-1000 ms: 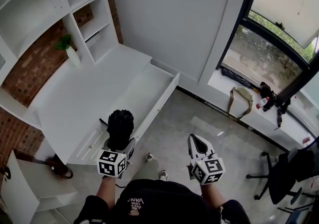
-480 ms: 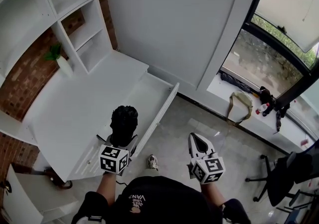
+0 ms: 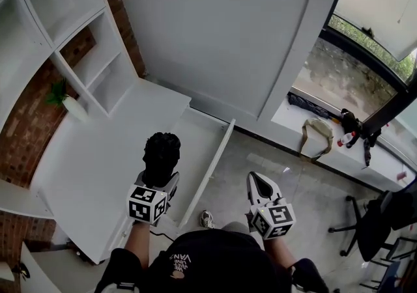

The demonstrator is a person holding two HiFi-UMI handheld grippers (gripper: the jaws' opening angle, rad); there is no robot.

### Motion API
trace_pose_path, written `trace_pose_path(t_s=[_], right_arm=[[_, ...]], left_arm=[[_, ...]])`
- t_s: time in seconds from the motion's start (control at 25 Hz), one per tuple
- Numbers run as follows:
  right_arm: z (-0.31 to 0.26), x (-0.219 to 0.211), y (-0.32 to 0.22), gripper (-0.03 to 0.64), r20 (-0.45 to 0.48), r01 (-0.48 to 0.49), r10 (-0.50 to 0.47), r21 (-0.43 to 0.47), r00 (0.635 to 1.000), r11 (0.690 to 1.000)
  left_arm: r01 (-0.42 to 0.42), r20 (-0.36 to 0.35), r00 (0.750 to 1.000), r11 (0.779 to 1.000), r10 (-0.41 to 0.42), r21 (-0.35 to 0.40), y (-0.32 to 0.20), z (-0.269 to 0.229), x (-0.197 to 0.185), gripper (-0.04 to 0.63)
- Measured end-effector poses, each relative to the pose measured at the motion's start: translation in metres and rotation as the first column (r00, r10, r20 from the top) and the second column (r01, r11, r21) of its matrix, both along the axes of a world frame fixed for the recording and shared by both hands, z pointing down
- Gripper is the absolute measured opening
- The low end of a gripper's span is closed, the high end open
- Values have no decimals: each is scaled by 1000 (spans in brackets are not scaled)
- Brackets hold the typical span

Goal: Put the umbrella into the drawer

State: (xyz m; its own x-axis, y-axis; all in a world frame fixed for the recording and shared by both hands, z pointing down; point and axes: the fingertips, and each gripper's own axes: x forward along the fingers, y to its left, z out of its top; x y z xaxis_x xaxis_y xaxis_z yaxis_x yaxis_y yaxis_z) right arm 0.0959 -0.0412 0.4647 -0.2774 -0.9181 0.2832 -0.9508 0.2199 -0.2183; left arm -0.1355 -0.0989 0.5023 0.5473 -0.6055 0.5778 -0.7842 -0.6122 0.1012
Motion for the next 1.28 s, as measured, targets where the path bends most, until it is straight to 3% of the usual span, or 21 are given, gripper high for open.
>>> trace_pose_path(t_s=[0.56, 0.92, 1.28], right_arm=[[21, 22, -63, -2, 6, -6, 6, -53, 1000, 999], [21, 47, -119, -2, -12, 78, -79, -67, 997, 995], [39, 76, -147, -2, -4, 84, -85, -123, 996, 989]], left_arm=[[12, -1, 1000, 999, -12, -34, -84, 29, 24, 219], [57, 30, 998, 993, -54, -104, -128, 75, 59, 219], [91, 64, 995, 974, -80, -205, -165, 140, 86, 219]])
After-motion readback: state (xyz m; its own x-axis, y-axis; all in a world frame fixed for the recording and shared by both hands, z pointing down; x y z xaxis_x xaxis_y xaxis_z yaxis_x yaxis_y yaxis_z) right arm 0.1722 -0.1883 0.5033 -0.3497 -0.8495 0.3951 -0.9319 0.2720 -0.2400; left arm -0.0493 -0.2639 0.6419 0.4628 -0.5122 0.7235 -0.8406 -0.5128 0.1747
